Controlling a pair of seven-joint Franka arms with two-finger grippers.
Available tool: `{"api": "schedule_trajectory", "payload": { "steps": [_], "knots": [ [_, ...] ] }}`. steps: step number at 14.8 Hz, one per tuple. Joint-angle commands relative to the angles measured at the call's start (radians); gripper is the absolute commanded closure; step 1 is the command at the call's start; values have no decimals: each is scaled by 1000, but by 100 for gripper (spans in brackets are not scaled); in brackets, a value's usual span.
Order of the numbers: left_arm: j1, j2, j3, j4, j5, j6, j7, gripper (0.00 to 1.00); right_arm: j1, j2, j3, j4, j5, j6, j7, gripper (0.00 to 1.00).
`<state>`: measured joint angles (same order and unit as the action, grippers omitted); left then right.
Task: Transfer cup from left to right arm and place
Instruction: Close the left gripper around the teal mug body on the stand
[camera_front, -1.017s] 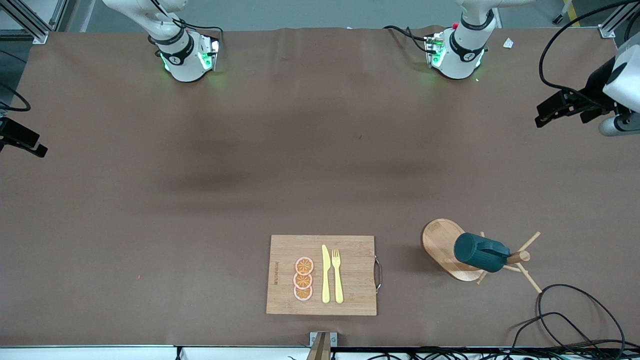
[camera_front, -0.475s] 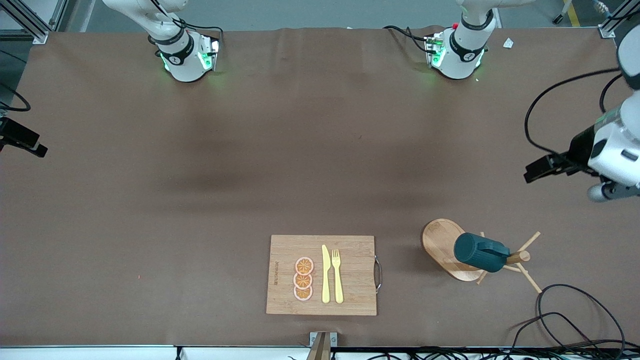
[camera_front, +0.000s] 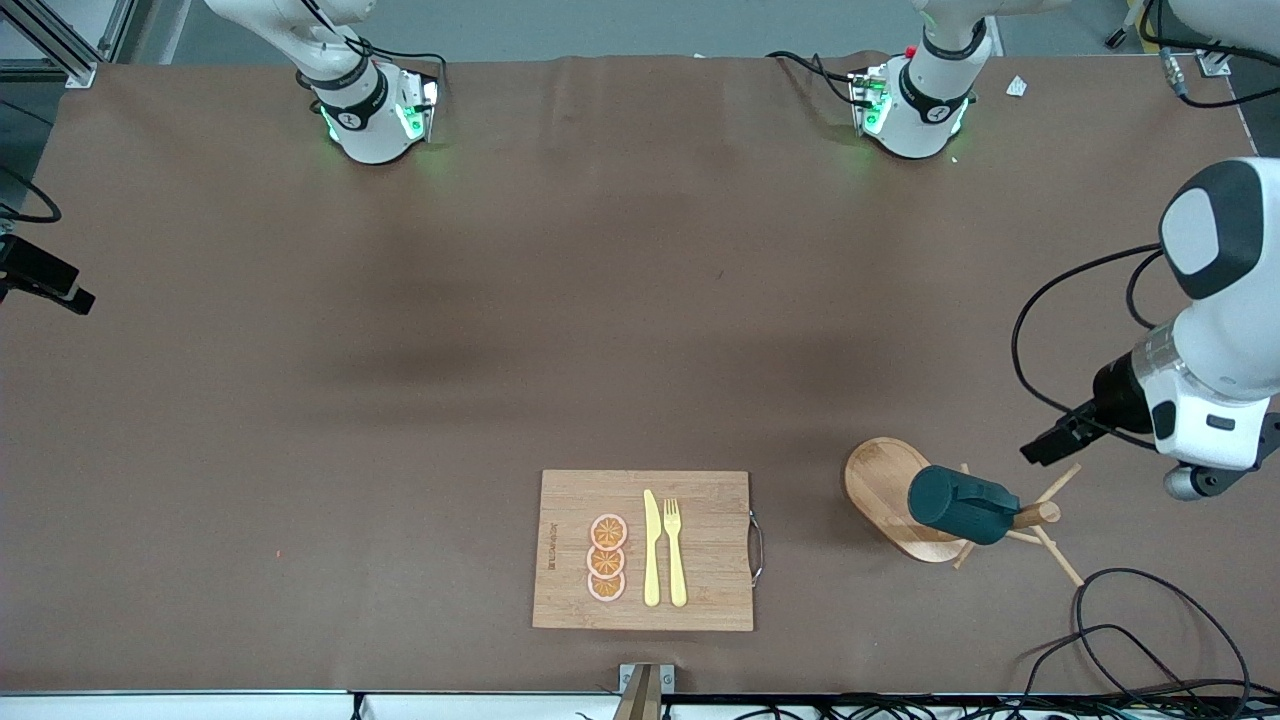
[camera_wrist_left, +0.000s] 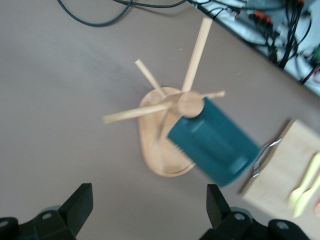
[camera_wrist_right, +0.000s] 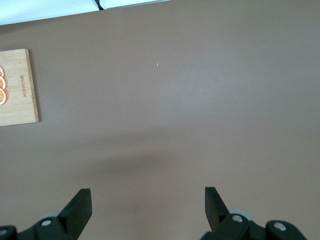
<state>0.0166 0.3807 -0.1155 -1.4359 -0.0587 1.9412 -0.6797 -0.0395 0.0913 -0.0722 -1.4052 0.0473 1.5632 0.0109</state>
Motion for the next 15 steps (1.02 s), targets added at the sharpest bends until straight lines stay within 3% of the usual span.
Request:
{"api": "schedule_trajectory", "payload": {
  "steps": [1,9,15],
  "knots": [
    [3,44,0,32,-119,66,-116,0,-14,4,12,11,-7,-9,-8,0],
    [17,132,0,32,-306,177,-340,0,-14,4,11,11,-6,-9,-8,0],
    [6,179,-3,32,-355,196,-449,0,-14,4,11,11,-7,-9,-8,0]
  ]
}}
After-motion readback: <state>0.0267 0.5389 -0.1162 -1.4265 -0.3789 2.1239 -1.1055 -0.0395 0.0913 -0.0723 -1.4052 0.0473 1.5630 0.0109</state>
